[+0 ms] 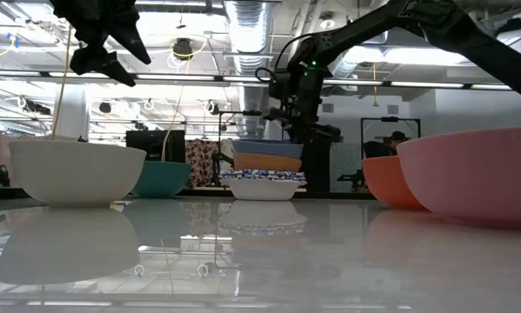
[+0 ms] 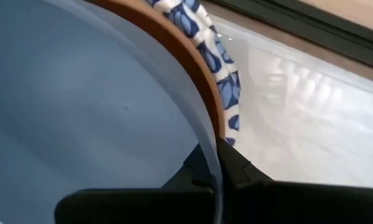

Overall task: Nest bowls inside each other by size order
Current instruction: Stack the blue bowl on top of the brown bowl, then stack the orange bowl on top of the blue bowl

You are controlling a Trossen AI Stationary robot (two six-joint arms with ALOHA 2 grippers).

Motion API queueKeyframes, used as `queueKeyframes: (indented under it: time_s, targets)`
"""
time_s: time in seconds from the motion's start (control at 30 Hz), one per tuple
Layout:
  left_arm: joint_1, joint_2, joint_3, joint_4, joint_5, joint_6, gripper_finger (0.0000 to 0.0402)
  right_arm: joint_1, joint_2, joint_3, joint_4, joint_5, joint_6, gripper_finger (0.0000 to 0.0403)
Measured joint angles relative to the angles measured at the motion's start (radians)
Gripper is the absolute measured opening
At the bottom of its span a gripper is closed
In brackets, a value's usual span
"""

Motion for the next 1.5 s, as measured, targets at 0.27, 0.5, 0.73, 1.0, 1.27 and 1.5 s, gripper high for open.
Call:
queueKeyframes:
  time_s: [0.27,0.5,0.73,1.0,1.27,1.5]
  targets:
    - [0.000,0.000,0.000,0.000,0.000,0.000,0.0297,0.001,0.000,-0.008,0.042,-0.008,-0.003,0.0026]
    - [0.000,0.000,0.000,0.000,0.001,-0.008,0.0297,0.003,0.000,-0.008,0.043,-0.013,-0.034,0.0098]
    - [0.000,0.000,0.000,0.000,0.001,-0.015,0.0297,-0.001,-0.001,-0.004,0.054,-0.027,-0.052,0.0185]
    - [0.000,0.000,0.000,0.000,0.001,-0.015,0.0297,-0.012,-0.006,0.060,0.025,-0.070,-0.108,0.0223]
    - [0.000,0.000,0.000,0.000,-0.001,-0.015,0.0297,-0.017,-0.006,0.125,0.025,-0.074,-0.124,0.0223]
    - [0.000,0.000,0.000,0.000,-0.003,-0.015,0.0297,-0.020,-0.016,0.157,0.034,-0.074,-0.169,0.0223]
